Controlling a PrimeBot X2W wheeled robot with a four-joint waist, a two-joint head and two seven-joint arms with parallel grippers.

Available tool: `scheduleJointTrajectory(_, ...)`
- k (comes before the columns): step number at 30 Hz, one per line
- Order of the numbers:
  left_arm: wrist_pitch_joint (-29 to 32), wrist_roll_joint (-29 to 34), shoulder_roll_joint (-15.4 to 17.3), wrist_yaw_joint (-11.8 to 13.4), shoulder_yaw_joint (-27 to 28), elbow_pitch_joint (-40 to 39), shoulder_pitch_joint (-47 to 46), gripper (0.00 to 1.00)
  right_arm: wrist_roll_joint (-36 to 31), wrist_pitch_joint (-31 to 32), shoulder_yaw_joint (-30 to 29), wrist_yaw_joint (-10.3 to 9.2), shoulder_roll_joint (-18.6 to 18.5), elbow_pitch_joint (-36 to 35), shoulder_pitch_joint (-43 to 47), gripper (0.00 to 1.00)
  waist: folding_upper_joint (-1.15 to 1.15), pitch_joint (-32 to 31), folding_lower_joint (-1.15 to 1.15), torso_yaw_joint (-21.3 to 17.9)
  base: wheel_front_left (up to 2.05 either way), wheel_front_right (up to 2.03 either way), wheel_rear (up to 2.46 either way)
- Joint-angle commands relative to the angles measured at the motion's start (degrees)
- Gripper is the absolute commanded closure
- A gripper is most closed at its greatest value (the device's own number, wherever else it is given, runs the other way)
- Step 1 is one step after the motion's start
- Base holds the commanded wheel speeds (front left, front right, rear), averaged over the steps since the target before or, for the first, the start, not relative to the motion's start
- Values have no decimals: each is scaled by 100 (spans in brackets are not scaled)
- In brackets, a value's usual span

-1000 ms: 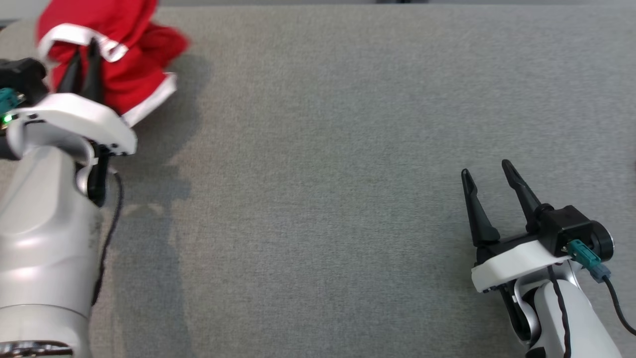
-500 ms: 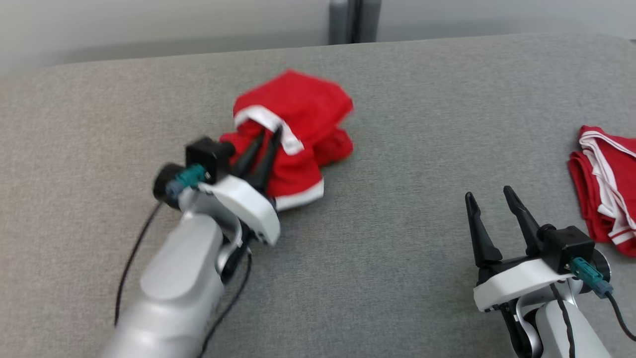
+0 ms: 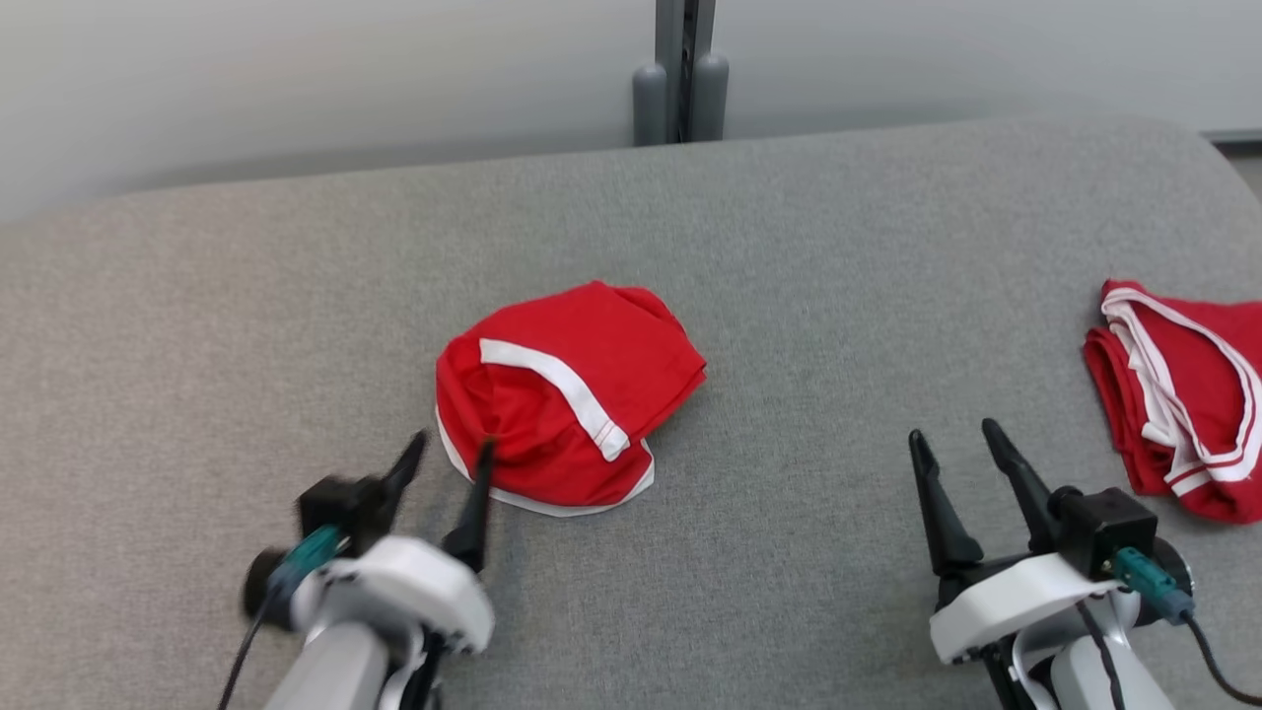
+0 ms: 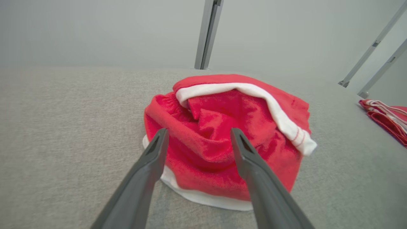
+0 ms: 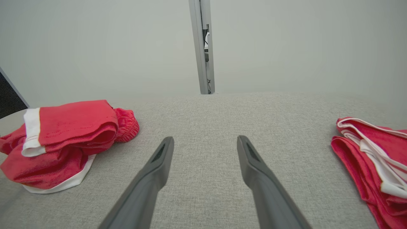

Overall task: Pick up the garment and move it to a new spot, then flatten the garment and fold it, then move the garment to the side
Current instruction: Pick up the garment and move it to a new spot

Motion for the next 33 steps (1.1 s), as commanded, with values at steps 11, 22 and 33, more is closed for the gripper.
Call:
scheduleJointTrajectory(11,-25,1071,176,246,1903,-1373,2258,0,150,3,310,-2,-29,287,550,0,0,-918,0,395,0,0,0)
scheduleJointTrajectory(22,-25,1557,-10,46,2555,-1675,2856,0,149,3,440,-2,-29,498,806,0,0,-1054,0,572,0,0,0)
scheduleJointTrajectory(33,-25,1394,-57,-45,2146,-1627,2490,0,227,3,1297,-2,-28,512,170,0,0,-569,0,1025,0,0,0)
